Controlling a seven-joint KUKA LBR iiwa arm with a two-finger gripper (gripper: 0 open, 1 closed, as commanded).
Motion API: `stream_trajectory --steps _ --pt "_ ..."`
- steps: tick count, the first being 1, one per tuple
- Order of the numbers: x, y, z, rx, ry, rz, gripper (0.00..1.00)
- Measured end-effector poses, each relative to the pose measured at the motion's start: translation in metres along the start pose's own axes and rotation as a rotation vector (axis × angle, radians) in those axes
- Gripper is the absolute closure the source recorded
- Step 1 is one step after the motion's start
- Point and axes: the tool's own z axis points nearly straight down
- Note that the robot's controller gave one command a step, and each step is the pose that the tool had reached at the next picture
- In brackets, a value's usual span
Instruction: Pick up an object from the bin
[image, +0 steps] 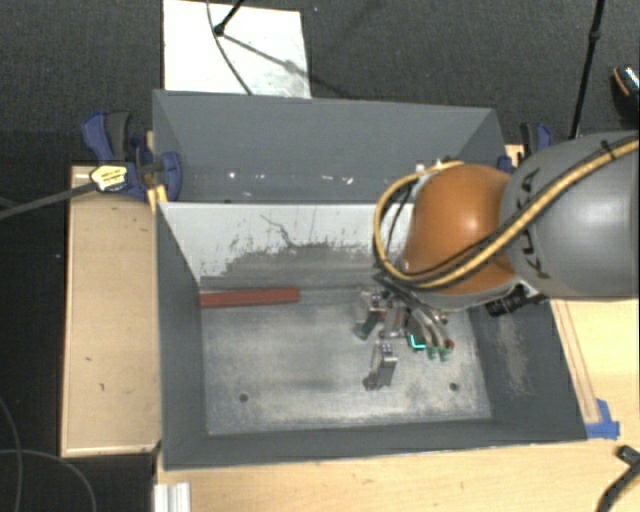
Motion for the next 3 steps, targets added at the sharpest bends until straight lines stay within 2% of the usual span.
stream_trajectory --steps 1,2,3 --pt "-0.042 -0.035 0.083 0.001 -0.004 0.033 0.00" --pt "-0.063 -0.067 0.078 0.003 -0.011 -0.472 0.00" --pt "-0.063 -0.063 0.078 -0.002 -0.012 -0.471 1.00"
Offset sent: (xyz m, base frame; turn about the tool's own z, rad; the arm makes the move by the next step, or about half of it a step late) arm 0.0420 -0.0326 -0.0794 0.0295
